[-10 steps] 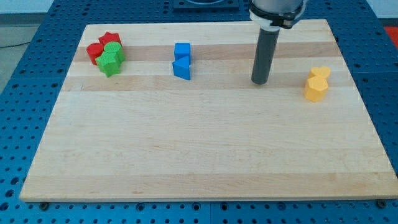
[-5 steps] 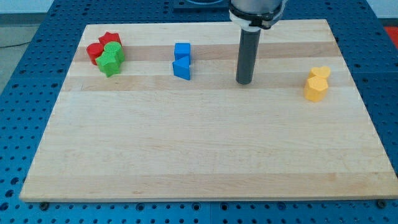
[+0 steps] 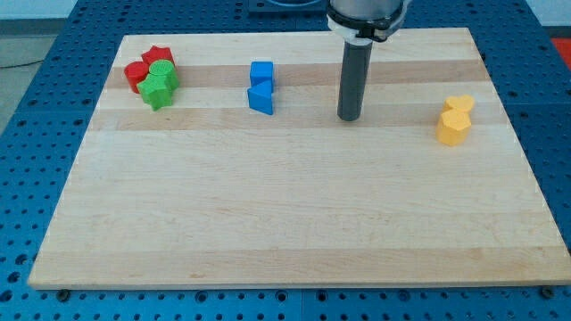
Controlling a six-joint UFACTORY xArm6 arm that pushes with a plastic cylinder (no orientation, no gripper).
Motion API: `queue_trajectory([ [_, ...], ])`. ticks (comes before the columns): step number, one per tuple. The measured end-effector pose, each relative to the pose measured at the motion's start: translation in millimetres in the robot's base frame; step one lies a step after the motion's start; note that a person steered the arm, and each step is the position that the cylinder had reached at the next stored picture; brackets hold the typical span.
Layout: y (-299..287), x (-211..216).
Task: Separate the green blocks from the red blocks
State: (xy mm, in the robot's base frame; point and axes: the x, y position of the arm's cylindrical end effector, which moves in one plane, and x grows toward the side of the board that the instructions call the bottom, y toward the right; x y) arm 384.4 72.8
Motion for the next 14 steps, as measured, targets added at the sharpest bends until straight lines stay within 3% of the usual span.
queue_trajectory([
  [6, -33, 0],
  [8, -210, 60],
  [9, -299, 36],
  [10, -321, -1],
  [14, -282, -60],
])
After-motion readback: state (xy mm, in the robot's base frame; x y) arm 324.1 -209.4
